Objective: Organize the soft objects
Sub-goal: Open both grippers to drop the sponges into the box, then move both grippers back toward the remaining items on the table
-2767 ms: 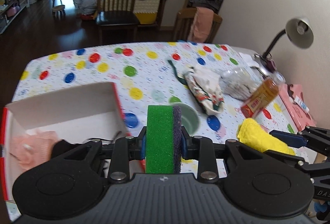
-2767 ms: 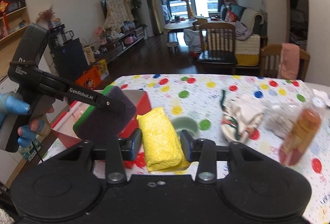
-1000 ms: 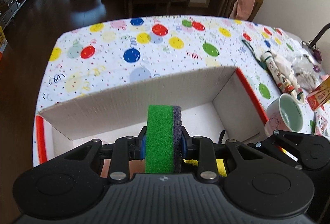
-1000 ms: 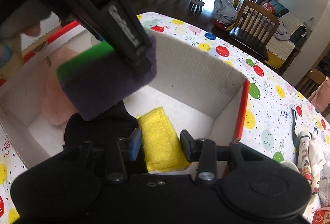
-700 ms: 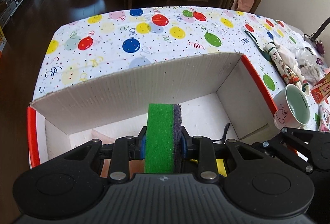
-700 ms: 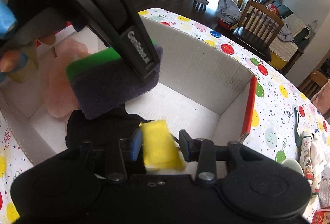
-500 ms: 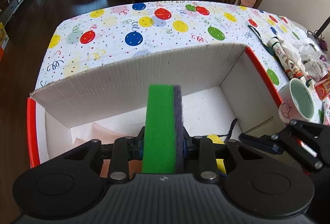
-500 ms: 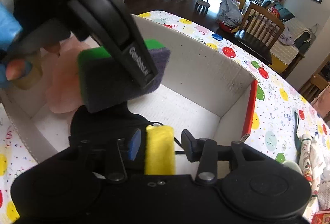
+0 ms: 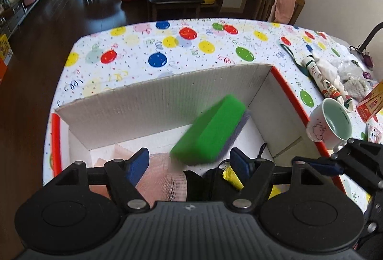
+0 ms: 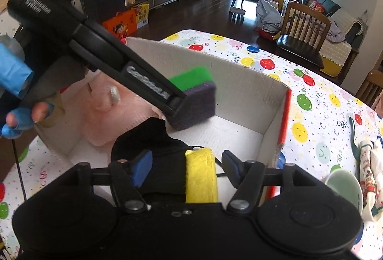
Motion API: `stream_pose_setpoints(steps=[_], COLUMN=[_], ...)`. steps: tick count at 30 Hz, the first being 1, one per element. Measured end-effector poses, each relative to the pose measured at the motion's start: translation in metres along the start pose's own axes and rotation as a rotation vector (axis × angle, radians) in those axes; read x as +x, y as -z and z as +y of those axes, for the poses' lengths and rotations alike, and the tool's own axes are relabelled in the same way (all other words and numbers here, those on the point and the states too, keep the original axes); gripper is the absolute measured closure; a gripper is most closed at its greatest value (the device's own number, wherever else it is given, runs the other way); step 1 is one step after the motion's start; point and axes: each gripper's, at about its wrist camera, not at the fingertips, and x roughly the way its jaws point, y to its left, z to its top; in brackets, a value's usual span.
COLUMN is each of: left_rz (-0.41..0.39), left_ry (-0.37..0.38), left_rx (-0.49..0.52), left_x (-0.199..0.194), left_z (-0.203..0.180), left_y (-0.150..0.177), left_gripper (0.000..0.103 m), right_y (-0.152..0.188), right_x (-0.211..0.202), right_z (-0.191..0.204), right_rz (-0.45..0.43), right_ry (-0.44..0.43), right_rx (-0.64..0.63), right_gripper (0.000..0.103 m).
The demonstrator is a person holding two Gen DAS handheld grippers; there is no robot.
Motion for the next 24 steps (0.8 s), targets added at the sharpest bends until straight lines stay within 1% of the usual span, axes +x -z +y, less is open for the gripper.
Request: stream_pose_setpoints(steps=[2, 7, 13, 18, 20, 21, 24], left_rz=[-0.017, -0.067, -0.138, -0.189, -0.202, -0.209, -0.233], left_ry=[-0.012, -0.001, 0.000, 0.025, 0.036, 0.037, 0.042], left_rx=[0.011, 0.015, 0.035, 0.035, 0.039, 0.039, 0.043], left_x=[-0.008, -0.033, -0.063, -0.086, -0.094, -0.098, -0.107], left_z=[-0.002, -0.008, -0.024, -0.042, -0.051, -0.056, -0.071], left_y=[0.002, 0.007, 0.013, 0.016, 0.018, 0.019, 0.023], left_gripper=[0.029, 0.029, 0.029, 0.029, 0.026, 0.020, 0.019], right_y=[0.002, 0.004, 0.009, 0.014, 0.019, 0.022, 0.033], right_x=[-0.009, -0.040, -0.083, -0.115, -0.126, -0.131, -0.147], right_z=[-0.003, -0.014, -0.026, -0.041, -0.046, -0.049, -0.057], right_rz=[-0.017, -0.077, -0.170, -0.235, -0.253, -0.261, -0.286], right_ry=[-0.006, -0.021, -0.031, -0.030, -0.029, -0.030, -0.025], right_rx=[0.022, 0.073, 0.123, 0.167, 0.184, 0.192, 0.214], right_gripper=[0.035, 0.031, 0.025, 0.020, 0.017, 0.016, 0.012])
